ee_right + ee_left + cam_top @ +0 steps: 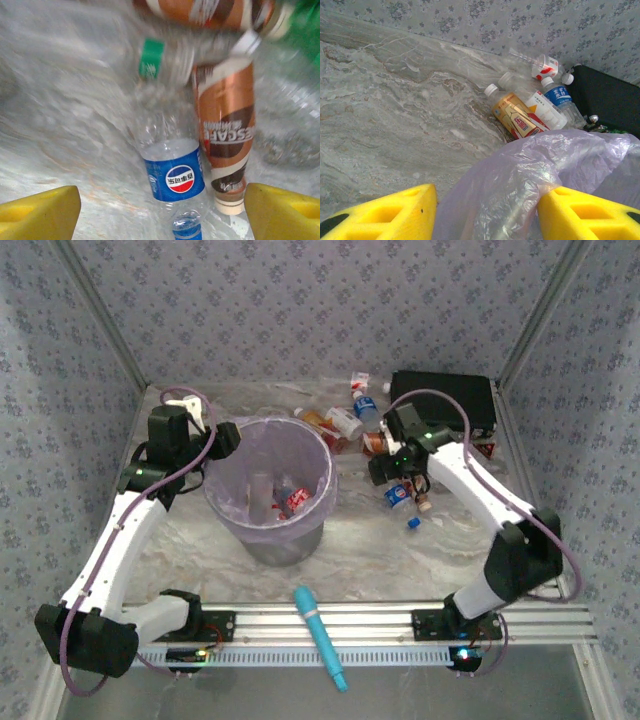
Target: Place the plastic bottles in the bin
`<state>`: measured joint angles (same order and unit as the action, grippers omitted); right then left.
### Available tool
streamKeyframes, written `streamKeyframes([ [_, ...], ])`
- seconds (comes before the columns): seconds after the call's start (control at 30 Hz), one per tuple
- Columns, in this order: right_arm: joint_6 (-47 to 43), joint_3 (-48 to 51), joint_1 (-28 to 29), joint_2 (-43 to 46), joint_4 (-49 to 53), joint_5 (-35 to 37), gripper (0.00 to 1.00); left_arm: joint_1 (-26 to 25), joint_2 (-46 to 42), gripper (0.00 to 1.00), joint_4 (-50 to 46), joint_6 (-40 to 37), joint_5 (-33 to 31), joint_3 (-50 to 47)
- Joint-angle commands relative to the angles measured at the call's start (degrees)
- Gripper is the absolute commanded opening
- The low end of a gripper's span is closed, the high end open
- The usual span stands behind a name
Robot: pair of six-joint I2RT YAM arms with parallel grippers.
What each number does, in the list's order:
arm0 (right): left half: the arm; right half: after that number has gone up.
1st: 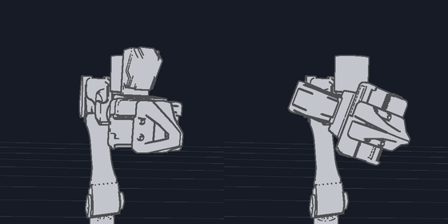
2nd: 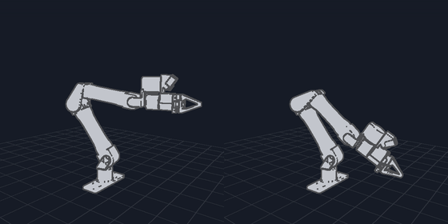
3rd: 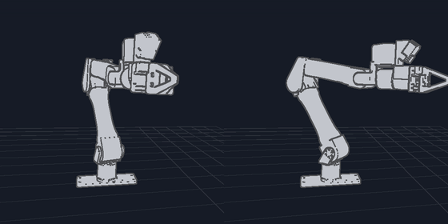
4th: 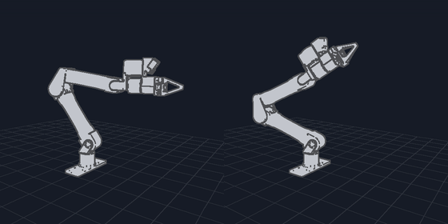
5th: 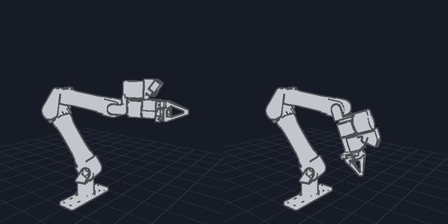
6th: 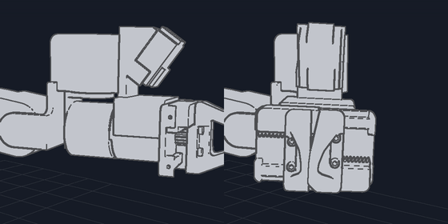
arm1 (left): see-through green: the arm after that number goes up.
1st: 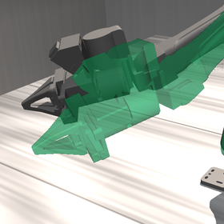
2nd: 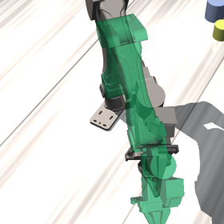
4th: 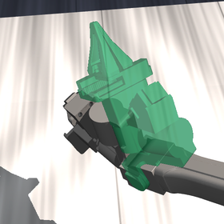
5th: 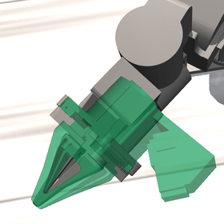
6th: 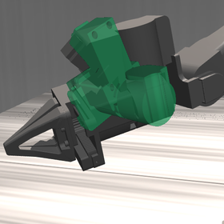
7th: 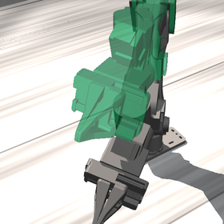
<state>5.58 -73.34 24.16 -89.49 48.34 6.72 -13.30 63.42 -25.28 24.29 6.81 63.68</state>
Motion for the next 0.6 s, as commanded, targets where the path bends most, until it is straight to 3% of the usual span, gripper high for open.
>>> streamKeyframes([
  [0.0, 1.86, 2.46, -0.73, -3.58, 3.42, 2.78, 0.86, -0.53, -0.29, 0.55, -3.29, -0.21, -0.91, -1.45],
  [0.57, 6.32, 8.41, -1.31, -11.77, -3.66, -3.22, 0.82, -0.50, -0.58, 0.55, -3.18, 0.26, -0.43, -2.16],
])
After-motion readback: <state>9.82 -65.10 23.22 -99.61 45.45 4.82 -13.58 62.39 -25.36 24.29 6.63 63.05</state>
